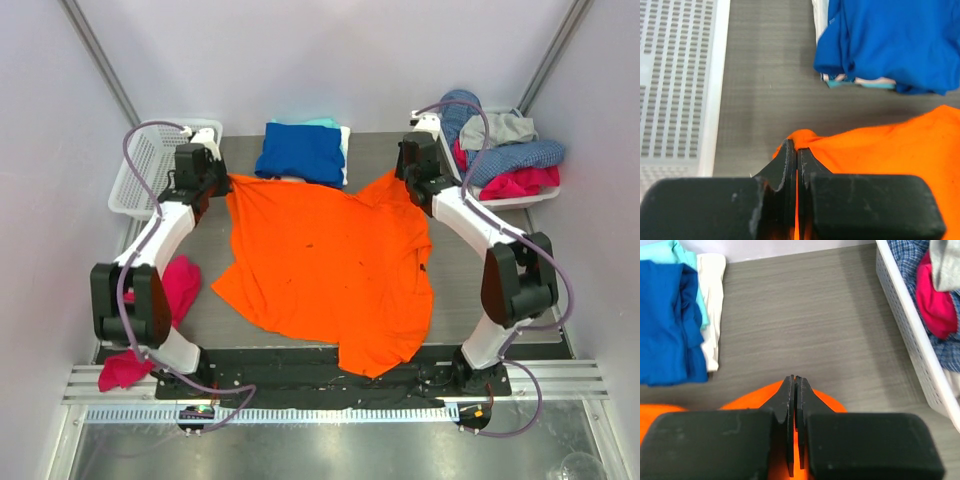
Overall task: Fold and stack the t-shirts
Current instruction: Flatten the tshirt out
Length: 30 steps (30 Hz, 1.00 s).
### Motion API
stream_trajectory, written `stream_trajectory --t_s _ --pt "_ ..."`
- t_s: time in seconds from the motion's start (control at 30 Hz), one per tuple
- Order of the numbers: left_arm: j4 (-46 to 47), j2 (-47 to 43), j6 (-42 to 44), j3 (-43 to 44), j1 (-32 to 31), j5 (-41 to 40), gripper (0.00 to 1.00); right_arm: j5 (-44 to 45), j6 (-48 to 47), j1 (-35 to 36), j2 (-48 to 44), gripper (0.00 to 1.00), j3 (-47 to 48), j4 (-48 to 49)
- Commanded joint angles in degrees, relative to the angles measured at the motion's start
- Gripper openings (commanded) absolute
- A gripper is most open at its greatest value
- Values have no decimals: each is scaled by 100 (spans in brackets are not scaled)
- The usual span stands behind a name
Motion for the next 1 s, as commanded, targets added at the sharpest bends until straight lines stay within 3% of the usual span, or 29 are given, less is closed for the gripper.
stream_trajectory --t_s 0.0,0.2,0.67,0.83,0.97 --pt "862 632 238 647 178 474 0 -121 178 -123 383 1 578 1001" --pt "783 977 142 1096 231 694 0 -174 30 -237 463 1 895 949" --pt "326 1821 362 2150 363 290 0 222 -226 -641 481 1 1282 606" --pt "63 1181 90 1931 363 500 0 -225 -112 -633 -213 1 1097 99" --pt "-646 -40 -166 1615 250 808 0 -1367 81 -641 -1188 1 1246 -1033"
